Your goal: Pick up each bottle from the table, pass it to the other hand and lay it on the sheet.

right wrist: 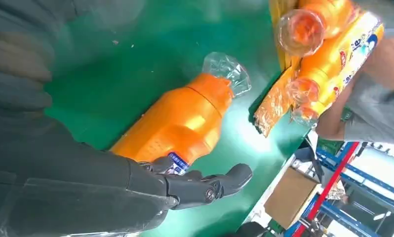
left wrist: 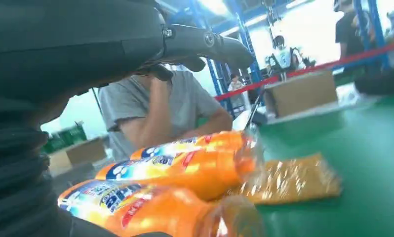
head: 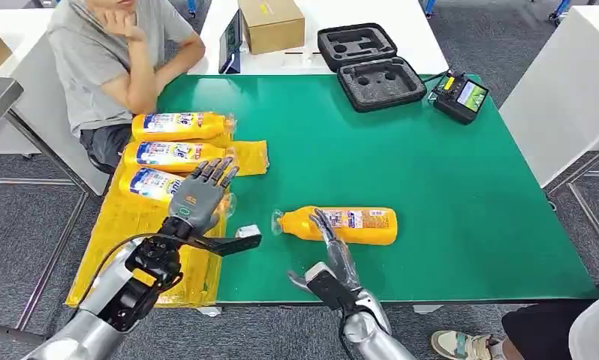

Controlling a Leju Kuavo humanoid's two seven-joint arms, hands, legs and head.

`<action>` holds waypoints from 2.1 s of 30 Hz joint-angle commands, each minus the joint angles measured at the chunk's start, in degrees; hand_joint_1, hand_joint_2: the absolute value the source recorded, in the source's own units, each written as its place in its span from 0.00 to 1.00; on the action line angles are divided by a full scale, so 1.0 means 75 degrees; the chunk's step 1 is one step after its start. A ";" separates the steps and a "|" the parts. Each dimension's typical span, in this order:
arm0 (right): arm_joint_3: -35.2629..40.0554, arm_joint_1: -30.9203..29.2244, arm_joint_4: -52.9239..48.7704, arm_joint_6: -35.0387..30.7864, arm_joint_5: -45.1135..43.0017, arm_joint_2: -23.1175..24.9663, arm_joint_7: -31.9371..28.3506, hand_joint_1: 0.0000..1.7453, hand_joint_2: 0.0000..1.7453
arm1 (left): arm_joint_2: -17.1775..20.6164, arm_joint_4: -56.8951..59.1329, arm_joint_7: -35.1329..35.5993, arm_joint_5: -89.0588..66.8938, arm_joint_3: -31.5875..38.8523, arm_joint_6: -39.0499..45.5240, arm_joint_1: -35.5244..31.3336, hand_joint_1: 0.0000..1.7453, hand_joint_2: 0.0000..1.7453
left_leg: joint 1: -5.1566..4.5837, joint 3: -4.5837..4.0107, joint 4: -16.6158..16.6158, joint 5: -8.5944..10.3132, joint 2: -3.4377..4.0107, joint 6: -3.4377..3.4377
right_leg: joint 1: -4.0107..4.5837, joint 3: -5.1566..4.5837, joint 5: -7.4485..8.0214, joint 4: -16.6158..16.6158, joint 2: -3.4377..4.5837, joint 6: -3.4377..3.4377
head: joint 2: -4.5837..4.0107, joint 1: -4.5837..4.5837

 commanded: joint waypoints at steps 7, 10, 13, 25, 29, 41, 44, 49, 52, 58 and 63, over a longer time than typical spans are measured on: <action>0.0496 0.0025 -0.0754 -0.0396 0.0082 -0.0288 0.0006 0.00 1.00 | 0.0855 -0.2726 -0.2267 0.3348 0.1124 -0.0106 0.1013 0.00 1.00 | 0.0012 0.0032 0.0006 -0.0025 0.0022 -0.0012 | 0.0008 0.0025 -0.0015 0.0006 0.0031 -0.0010 | 0.0000 0.0000; 0.0479 0.0044 -0.0762 -0.0400 0.0111 -0.0268 0.0006 0.00 1.00 | 0.0858 -0.2767 -0.2330 0.3366 0.1163 -0.0062 0.1189 0.00 1.00 | 0.0009 0.0037 0.0000 -0.0023 0.0019 -0.0012 | 0.0005 0.0030 -0.0016 0.0002 0.0030 -0.0010 | 0.0000 0.0000; 0.0607 0.0190 -0.1361 -0.0605 0.0248 -0.0414 0.0006 0.00 1.00 | 0.0728 -0.2478 -0.2411 0.3433 0.1305 0.0078 0.1469 0.00 1.00 | 0.0010 0.0037 0.0002 -0.0020 0.0003 -0.0012 | 0.0006 0.0033 -0.0019 0.0001 0.0010 -0.0010 | 0.0000 0.0000; 0.0192 0.0608 -0.1991 -0.0980 0.1282 -0.0533 0.0006 0.00 1.00 | 0.0198 -0.2220 -0.3077 0.4188 0.1467 0.0148 0.1681 0.00 1.00 | 0.0008 0.0035 -0.0005 -0.0015 -0.0011 -0.0010 | 0.0005 0.0036 -0.0016 -0.0007 -0.0005 -0.0009 | 0.0000 0.0000; -0.1395 0.1400 -0.3202 -0.1466 0.5473 -0.0419 0.1173 0.00 1.00 | -0.0617 -0.2633 -0.3734 0.5390 0.1497 -0.0229 0.2220 0.00 1.00 | -0.0001 0.0015 -0.0009 -0.0005 -0.0026 -0.0003 | -0.0004 0.0017 -0.0014 -0.0007 -0.0026 -0.0002 | 0.0000 0.0000; -0.1623 0.1582 -0.3831 -0.1265 0.7133 -0.0968 0.2578 0.00 1.00 | -0.1191 -0.2972 -0.4237 0.6592 0.1546 -0.0882 0.2741 0.00 1.00 | -0.0010 0.0012 -0.0005 -0.0014 -0.0028 -0.0001 | -0.0011 0.0016 -0.0014 -0.0010 -0.0026 -0.0003 | 0.0000 -0.0003; -0.1923 0.1622 -0.3685 -0.0949 0.7346 -0.1208 0.2960 0.00 1.00 | -0.1343 -0.3163 -0.4352 0.6932 0.1642 -0.1069 0.3102 0.00 1.00 | -0.0010 0.0015 -0.0005 -0.0016 -0.0014 0.0003 | -0.0009 0.0018 -0.0013 -0.0010 -0.0015 0.0000 | 0.0000 -0.0003; -0.2472 0.1070 -0.2596 -0.0455 0.7042 -0.1224 0.2858 0.00 1.00 | -0.1471 -0.3040 -0.4454 0.7268 0.1676 -0.1188 0.3234 0.00 1.00 | -0.0008 0.0031 -0.0007 -0.0024 -0.0007 0.0002 | -0.0010 0.0034 -0.0014 -0.0015 -0.0003 -0.0003 | 0.0000 -0.0003; -0.2665 0.0956 -0.2344 -0.0449 0.7068 -0.1189 0.2780 0.00 1.00 | -0.1488 -0.2979 -0.4484 0.7298 0.1610 -0.1225 0.3239 0.00 1.00 | -0.0006 0.0024 -0.0005 -0.0022 -0.0006 0.0001 | -0.0010 0.0029 -0.0010 -0.0014 -0.0003 -0.0005 | 0.0000 0.0000; -0.3088 0.0370 -0.1319 -0.0339 0.6952 -0.1366 0.2649 0.00 1.00 | -0.1571 -0.2678 -0.4496 0.7398 0.1384 -0.1262 0.3060 0.00 1.00 | -0.0007 0.0023 -0.0009 -0.0018 -0.0012 0.0003 | -0.0010 0.0029 -0.0007 -0.0016 -0.0009 -0.0004 | 0.0000 -0.0003; -0.3425 0.0162 -0.0749 -0.0436 0.7083 -0.1428 0.2733 0.00 1.00 | -0.1662 -0.2384 -0.4515 0.7475 0.1236 -0.1329 0.2835 0.00 1.00 | -0.0002 0.0039 -0.0009 -0.0021 -0.0022 0.0002 | -0.0004 0.0051 -0.0012 -0.0023 -0.0018 -0.0005 | 0.0000 0.0000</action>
